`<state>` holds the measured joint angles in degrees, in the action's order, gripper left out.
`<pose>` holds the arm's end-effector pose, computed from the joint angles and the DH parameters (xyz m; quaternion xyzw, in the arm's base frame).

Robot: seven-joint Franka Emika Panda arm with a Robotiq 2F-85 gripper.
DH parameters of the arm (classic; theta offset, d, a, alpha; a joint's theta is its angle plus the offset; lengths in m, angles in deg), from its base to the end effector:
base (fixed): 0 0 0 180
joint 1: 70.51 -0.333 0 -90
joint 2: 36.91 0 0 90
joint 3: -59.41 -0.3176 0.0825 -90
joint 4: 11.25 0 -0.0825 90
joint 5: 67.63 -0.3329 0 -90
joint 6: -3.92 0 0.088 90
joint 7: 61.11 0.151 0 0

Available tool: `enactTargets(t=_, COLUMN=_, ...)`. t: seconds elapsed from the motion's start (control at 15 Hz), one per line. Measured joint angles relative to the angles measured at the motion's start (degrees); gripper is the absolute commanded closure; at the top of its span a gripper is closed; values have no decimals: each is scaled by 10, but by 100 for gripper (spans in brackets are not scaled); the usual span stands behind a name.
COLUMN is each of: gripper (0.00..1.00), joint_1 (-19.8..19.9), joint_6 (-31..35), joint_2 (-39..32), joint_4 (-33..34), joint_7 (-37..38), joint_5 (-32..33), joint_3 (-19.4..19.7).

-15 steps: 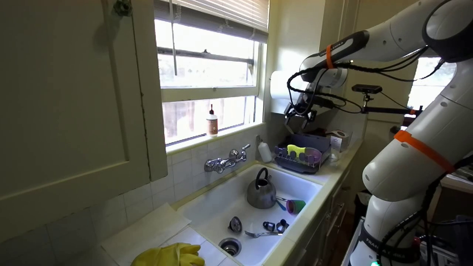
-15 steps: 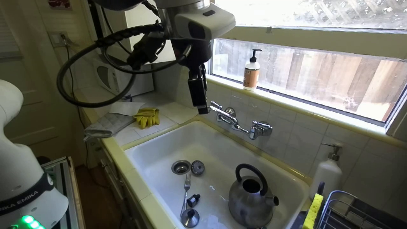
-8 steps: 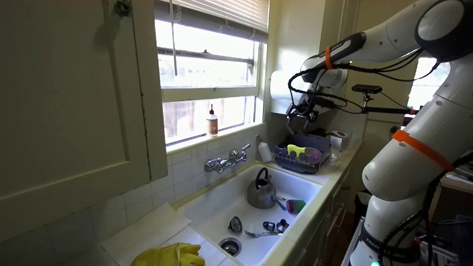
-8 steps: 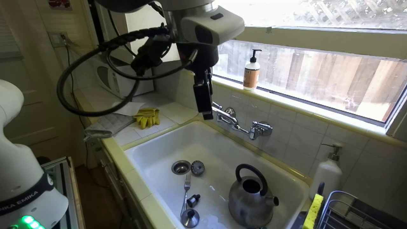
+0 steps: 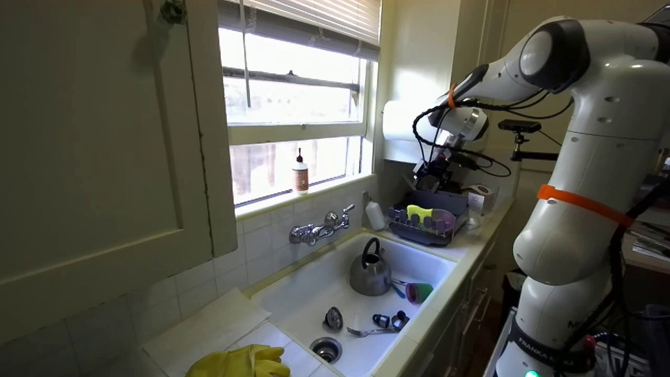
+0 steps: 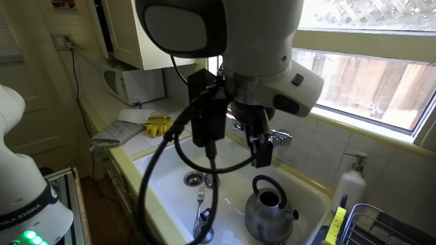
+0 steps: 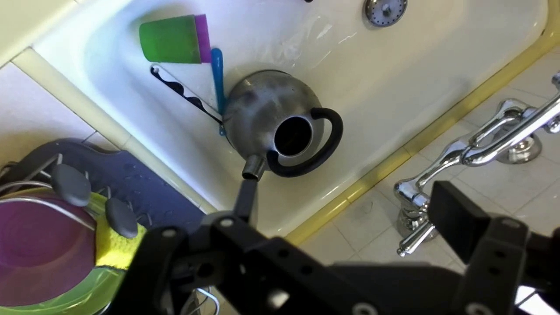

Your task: Use the yellow sponge to scrub the kettle.

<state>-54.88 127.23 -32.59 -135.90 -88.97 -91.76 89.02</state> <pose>0.3640 -0.3253 0.4150 -0.9464 0.2568 -0.1311 0.1459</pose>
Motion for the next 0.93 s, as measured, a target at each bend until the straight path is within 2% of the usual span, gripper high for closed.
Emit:
enactTargets(t=0.27, gripper=0, joint_1=15, joint_6=-19, joint_2=-77, joint_4=59, joint_7=-50, joint_5=-13, joint_3=-11)
enactTargets(t=0.67, gripper=0, joint_1=21, joint_6=-20, joint_2=-90, joint_4=73, joint_7=-54, joint_5=-9, joint_3=-19)
enactTargets(t=0.93, gripper=0, joint_1=39, joint_6=53, joint_2=-89, joint_4=62, joint_7=-105, joint_5=41, joint_3=-48)
